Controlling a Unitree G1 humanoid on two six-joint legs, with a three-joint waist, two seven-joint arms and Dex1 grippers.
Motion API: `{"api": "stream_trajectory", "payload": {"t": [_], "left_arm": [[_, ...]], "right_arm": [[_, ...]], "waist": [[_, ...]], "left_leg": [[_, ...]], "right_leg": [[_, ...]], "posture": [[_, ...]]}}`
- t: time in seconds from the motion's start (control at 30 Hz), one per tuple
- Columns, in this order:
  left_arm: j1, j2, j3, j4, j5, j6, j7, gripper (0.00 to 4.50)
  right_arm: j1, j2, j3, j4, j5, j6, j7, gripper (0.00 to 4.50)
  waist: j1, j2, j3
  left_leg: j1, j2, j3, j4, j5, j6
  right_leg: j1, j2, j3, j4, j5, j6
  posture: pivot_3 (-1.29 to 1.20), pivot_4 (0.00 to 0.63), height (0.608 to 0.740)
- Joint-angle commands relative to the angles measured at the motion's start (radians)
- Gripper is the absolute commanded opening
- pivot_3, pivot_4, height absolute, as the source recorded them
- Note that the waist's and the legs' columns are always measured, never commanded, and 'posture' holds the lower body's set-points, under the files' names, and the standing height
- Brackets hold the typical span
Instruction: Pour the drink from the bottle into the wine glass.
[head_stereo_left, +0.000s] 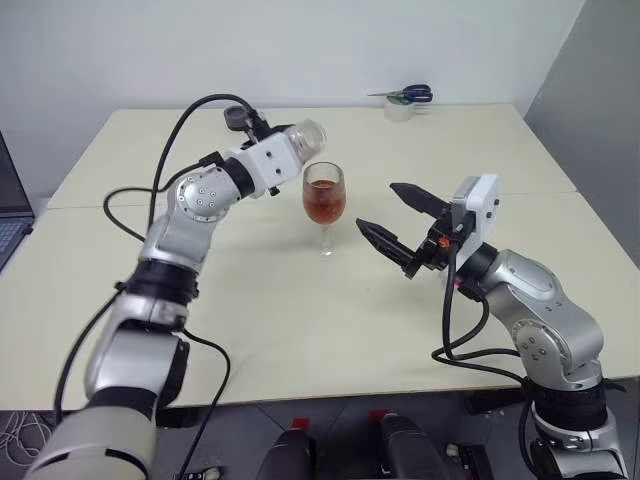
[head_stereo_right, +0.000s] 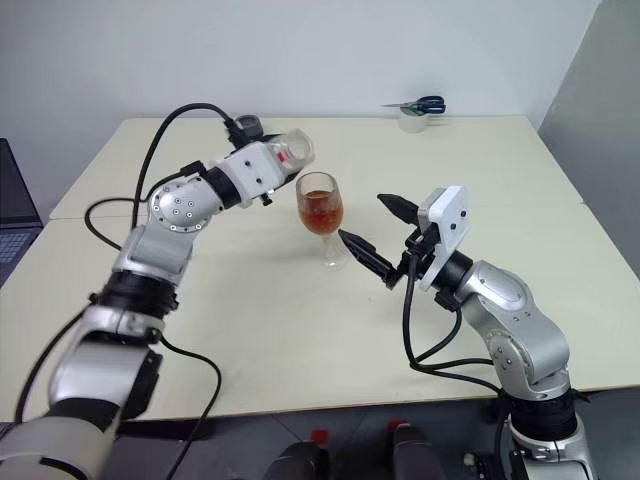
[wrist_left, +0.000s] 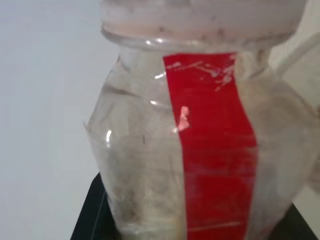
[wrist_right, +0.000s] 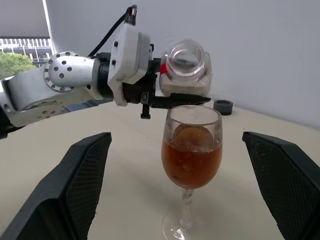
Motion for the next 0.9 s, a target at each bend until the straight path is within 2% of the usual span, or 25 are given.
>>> {"api": "stream_trajectory", "payload": {"t": [0.03,0.13,0.23,0.43,0.6,0.77,0.9], "left_arm": [[0.014,-0.056,0.132,-0.252,-0.084,0.305,0.103,1.69],[0.059,-0.115,0.248,-0.368,-0.132,0.525,0.217,1.69],[0.115,-0.144,0.357,-0.431,-0.158,0.662,0.313,1.69],[0.295,-0.148,0.483,-0.474,-0.21,0.739,0.374,1.69],[0.429,-0.139,0.509,-0.382,-0.262,0.661,0.326,1.69],[0.404,-0.117,0.479,-0.238,-0.286,0.478,0.261,1.69],[0.329,-0.11,0.447,-0.107,-0.305,0.364,0.197,1.69]], "right_arm": [[-0.016,-0.025,0.003,-0.058,0.028,0.008,0.033,4.5],[0.007,-0.062,-0.003,-0.069,0.054,0.02,0.077,4.5],[0.05,-0.104,-0.001,-0.088,0.072,0.018,0.129,4.5],[0.175,-0.146,0.032,-0.109,0.035,-0.067,0.207,4.5],[0.24,-0.144,0.059,-0.093,0.002,-0.129,0.241,4.5],[0.241,-0.129,0.057,-0.075,-0.001,-0.128,0.225,4.5],[0.226,-0.117,0.055,-0.055,-0.014,-0.129,0.211,4.5]], "waist": [[0.001,0.0,0.0],[0.002,0.0,-0.001],[0.001,0.0,-0.001],[0.009,-0.002,-0.002],[0.018,-0.004,-0.003],[0.027,-0.006,-0.003],[0.032,-0.006,-0.003]], "left_leg": [[0.0,0.0,0.0,0.0,0.0,0.0],[0.001,0.0,0.001,0.0,0.0,0.0],[0.005,0.001,0.002,-0.001,0.0,0.0],[0.008,0.001,0.003,-0.002,0.0,0.0],[0.013,0.001,0.002,-0.002,0.0,0.0],[0.021,0.001,0.0,-0.003,0.0,0.0],[0.021,0.001,-0.001,-0.002,0.0,0.0]], "right_leg": [[0.0,0.0,0.0,0.0,0.0,0.0],[0.001,0.0,0.0,0.001,0.0,0.0],[0.003,0.001,0.001,0.0,0.0,0.0],[0.005,0.001,0.002,0.0,0.0,0.0],[0.011,0.0,0.002,-0.002,0.0,0.0],[0.022,0.0,-0.001,-0.005,0.0,0.0],[0.023,0.001,-0.001,-0.005,0.0,0.0]], "posture": [[0.0,0.15,0.74],[0.0,0.15,0.74],[0.0,0.15,0.74],[0.0,0.15,0.74],[0.0,0.15,0.74],[0.0,0.15,0.74],[0.0,0.15,0.74]]}}
